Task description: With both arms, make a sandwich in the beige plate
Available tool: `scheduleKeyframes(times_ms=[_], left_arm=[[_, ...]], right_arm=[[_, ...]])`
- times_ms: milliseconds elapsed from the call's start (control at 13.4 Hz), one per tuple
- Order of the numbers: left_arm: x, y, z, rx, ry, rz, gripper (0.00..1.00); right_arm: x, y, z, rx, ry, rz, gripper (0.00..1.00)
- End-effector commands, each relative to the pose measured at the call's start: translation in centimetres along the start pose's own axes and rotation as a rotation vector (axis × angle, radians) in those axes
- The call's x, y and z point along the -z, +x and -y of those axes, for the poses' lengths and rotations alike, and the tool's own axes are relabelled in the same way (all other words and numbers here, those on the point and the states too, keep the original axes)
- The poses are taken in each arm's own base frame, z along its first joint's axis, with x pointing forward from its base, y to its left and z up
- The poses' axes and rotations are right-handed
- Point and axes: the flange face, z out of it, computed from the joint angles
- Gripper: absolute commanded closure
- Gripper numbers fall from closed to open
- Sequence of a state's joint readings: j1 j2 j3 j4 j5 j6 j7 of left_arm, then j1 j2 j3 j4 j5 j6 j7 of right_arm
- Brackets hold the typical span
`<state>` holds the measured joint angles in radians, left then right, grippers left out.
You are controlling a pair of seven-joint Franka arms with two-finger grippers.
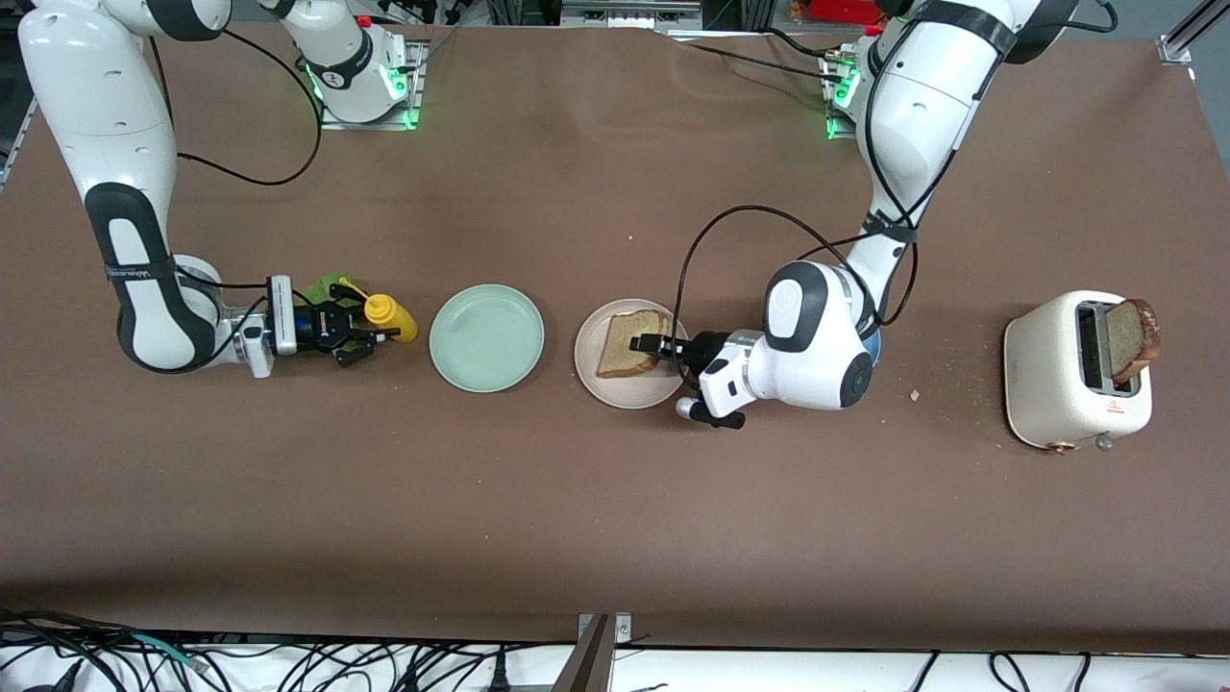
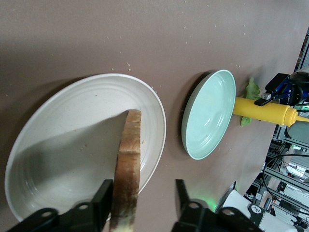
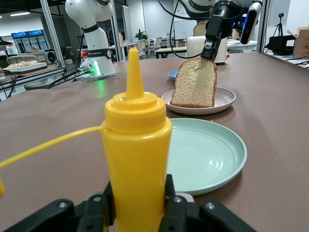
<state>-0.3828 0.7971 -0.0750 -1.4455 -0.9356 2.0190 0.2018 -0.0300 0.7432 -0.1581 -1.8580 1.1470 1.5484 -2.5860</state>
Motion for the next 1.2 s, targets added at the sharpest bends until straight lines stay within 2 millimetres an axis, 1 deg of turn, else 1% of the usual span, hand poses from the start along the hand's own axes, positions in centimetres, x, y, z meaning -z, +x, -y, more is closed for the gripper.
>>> scheduleKeyframes(times_ms=[0,75,299,374,448,523,672,747,897,971,1121], left_arm=[[0.8,0.5,0.3,0.000,0.015,-0.015,0.33],[1.2,0.6,0.4,-0.001,0.022,-0.018,0.31],[3.3,1.1,1.7,0.024,0.020,-0.044,0.24],[4.6,1.3,2.3,0.048,0.029,-0.057,0.21],[5.6,1.4,2.5,0.058,0.049,-0.068,0.12],[7.0,1.5,2.6,0.075,0.074,-0.082,0.00],[9.8,1.5,2.8,0.085,0.129,-0.107,0.00],[10.8,1.4,2.9,0.080,0.148,-0.109,0.00],[14.2,1.2,3.5,0.082,0.191,-0.135,0.00],[15.8,1.0,4.2,0.081,0.230,-0.138,0.00],[19.7,0.4,5.8,0.086,0.272,-0.144,0.00]], right_arm=[[0.6,0.7,-0.1,0.005,-0.016,-0.042,1.00],[1.1,1.2,-0.3,-0.014,-0.017,-0.041,1.00],[3.0,6.0,-1.8,-0.139,0.006,0.025,1.00],[3.5,6.8,-2.3,-0.169,0.022,0.059,1.00],[3.9,8.0,-2.8,-0.188,0.026,0.081,1.00],[4.1,9.2,-3.3,-0.217,0.037,0.112,1.00],[4.0,12.2,-4.8,-0.275,0.058,0.195,1.00],[3.9,13.9,-5.6,-0.302,0.070,0.244,1.00],[2.8,16.4,-7.1,-0.378,0.082,0.327,1.00],[1.1,18.2,-8.1,-0.413,0.091,0.378,1.00],[-1.2,21.4,-9.8,-0.454,0.081,0.525,1.00]])
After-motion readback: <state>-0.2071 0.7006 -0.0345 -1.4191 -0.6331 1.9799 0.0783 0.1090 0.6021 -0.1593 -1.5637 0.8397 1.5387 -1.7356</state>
